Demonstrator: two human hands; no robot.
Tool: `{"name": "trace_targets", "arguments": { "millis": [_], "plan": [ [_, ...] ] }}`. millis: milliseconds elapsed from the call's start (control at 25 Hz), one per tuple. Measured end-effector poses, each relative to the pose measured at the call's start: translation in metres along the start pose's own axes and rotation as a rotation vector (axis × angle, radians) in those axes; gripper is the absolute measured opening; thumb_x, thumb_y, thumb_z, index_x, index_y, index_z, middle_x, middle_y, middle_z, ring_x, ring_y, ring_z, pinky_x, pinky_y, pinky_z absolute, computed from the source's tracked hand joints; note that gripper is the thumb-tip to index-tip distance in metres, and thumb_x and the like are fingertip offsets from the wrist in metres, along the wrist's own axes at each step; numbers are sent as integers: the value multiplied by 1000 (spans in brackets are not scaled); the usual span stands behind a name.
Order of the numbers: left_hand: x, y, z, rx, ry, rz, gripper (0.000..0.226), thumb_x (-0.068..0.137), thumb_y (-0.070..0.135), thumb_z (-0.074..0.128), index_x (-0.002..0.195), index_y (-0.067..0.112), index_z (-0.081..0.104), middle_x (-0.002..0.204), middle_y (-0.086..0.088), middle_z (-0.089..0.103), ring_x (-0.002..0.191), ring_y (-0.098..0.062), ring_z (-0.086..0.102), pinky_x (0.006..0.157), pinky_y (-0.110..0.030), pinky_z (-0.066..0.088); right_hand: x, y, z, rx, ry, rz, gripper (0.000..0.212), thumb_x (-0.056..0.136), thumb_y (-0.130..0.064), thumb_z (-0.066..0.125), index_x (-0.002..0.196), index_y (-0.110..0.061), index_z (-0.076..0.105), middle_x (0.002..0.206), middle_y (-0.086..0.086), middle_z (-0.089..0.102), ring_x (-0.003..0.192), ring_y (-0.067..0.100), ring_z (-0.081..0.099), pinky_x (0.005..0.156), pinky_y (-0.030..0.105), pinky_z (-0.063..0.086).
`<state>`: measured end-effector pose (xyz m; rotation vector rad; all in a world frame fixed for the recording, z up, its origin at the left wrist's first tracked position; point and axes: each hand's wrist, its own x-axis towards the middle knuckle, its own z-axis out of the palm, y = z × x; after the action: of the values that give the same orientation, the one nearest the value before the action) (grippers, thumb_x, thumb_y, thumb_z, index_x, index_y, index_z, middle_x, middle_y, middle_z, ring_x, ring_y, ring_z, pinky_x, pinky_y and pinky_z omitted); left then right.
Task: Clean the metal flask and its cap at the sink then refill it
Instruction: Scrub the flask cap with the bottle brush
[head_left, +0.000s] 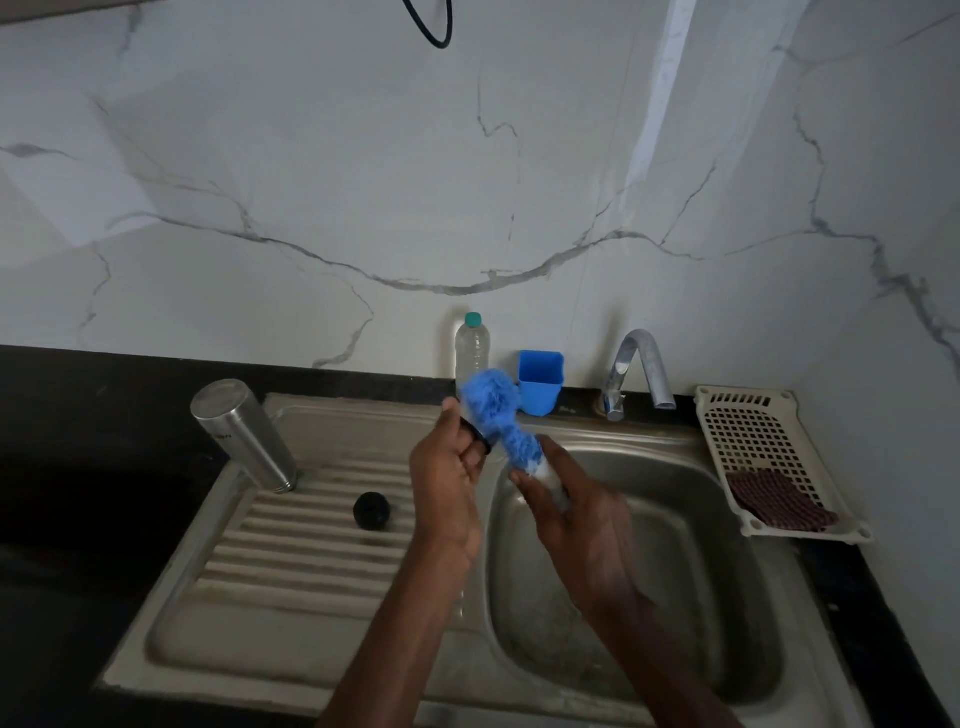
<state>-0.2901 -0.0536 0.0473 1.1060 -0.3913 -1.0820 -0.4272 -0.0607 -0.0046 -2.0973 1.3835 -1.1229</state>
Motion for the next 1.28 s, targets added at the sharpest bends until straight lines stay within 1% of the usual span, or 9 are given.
{"name": "trace_targets", "arguments": {
  "millis": [120, 200, 320, 440, 560, 880, 1000, 1200, 1280],
  "plan": [
    [10, 15, -6, -224, 53, -54, 43, 106, 42, 53, 116, 3, 69, 114, -12, 78, 107, -24, 76, 101, -39, 54, -12, 8, 0, 116, -63, 73, 53, 99, -64, 50, 141, -33, 55, 80, -11, 69, 59, 5, 65, 50, 27, 54],
    [11, 13, -5, -314, 55, -97, 31, 106, 34, 56, 111, 7, 72, 107, -14, 80, 101, -24, 77, 93, -36, 58, -13, 6, 2, 195, -58, 145, 51, 97, -60, 54, 139, -31, 58, 80, -10, 70, 59, 6, 66, 50, 23, 53],
    [8, -1, -3, -436, 63, -222, 20, 105, 15, 56, 110, 4, 71, 96, -13, 80, 87, -21, 79, 78, -33, 65, -3, -13, 3, 180, -45, 46, 45, 99, -45, 59, 140, -27, 57, 77, -13, 68, 57, 5, 64, 50, 13, 48],
    [12, -3, -8, -676, 97, -305, 21, 105, 8, 53, 114, -3, 69, 102, -19, 79, 92, -23, 80, 86, -38, 64, -2, -13, 4, 295, -14, 159, 43, 97, -45, 62, 138, -31, 58, 74, -11, 67, 54, 6, 63, 48, 12, 43],
    [10, -8, -10, -716, 100, -322, 21, 105, 8, 52, 113, -2, 69, 103, -19, 79, 90, -24, 80, 86, -39, 63, -9, -6, 6, 261, -41, 110, 45, 97, -46, 61, 138, -27, 59, 76, -11, 68, 55, 5, 64, 48, 13, 44],
    [15, -13, -12, -815, 118, -373, 23, 107, 6, 51, 116, -6, 68, 105, -23, 78, 94, -27, 79, 88, -42, 61, -9, -1, 5, 282, -33, 166, 37, 98, -36, 67, 134, -27, 63, 69, -12, 64, 53, 6, 61, 47, 12, 41],
    [15, -13, -13, -838, 125, -385, 24, 107, 5, 49, 116, -6, 68, 102, -23, 78, 88, -28, 80, 86, -43, 62, -6, -2, 3, 361, -43, 210, 34, 97, -40, 66, 128, -28, 65, 70, -9, 66, 53, 8, 62, 47, 20, 45],
    [16, -14, -15, -851, 102, -401, 22, 105, 5, 52, 117, -6, 67, 105, -23, 78, 91, -28, 80, 81, -41, 65, -5, -3, 3, 456, -44, 241, 28, 98, -39, 66, 124, -29, 67, 71, -5, 68, 52, 9, 60, 48, 27, 46],
    [18, -15, -14, -812, 89, -369, 23, 105, 6, 53, 120, -6, 66, 106, -23, 78, 93, -28, 80, 80, -39, 66, -7, 1, 3, 368, -30, 210, 34, 97, -41, 66, 129, -29, 66, 70, -7, 67, 52, 9, 61, 48, 25, 47]
  ]
}}
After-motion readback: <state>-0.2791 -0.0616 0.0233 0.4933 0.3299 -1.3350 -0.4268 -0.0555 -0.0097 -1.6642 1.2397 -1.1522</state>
